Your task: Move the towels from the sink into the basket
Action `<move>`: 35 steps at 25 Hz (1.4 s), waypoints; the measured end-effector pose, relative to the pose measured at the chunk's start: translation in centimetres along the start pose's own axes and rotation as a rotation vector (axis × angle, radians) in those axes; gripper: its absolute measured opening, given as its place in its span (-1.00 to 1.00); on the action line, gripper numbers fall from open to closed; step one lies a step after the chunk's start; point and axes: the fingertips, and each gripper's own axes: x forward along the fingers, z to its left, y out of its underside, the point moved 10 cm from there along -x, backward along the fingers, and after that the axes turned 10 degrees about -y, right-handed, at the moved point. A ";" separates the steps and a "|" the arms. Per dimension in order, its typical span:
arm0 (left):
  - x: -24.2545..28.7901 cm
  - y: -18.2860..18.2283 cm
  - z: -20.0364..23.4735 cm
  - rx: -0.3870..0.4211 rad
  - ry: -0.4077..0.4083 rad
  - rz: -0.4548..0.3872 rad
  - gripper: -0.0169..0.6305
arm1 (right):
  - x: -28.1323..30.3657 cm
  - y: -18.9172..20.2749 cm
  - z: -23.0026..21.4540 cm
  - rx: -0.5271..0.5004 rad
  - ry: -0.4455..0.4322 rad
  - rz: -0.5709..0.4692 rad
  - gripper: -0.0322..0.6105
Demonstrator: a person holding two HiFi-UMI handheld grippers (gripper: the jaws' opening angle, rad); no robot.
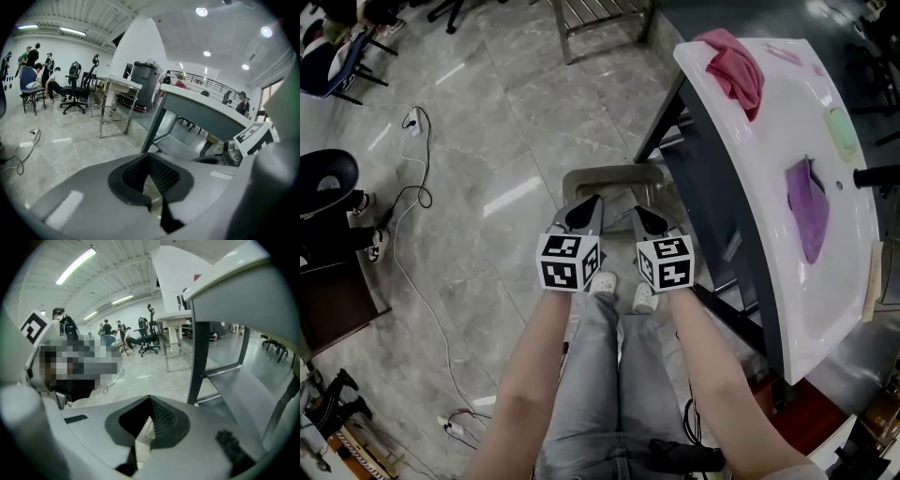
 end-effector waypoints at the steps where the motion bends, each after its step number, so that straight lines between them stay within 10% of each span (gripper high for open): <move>1: -0.4 -0.4 -0.3 0.005 -0.002 -0.003 -0.93 | -0.7 -0.4 0.2 0.000 -0.002 -0.010 -0.85; 35: -14.4 -15.9 -12.4 0.098 0.121 -0.235 -0.93 | -24.5 -16.4 5.1 -0.151 0.041 -0.346 -0.85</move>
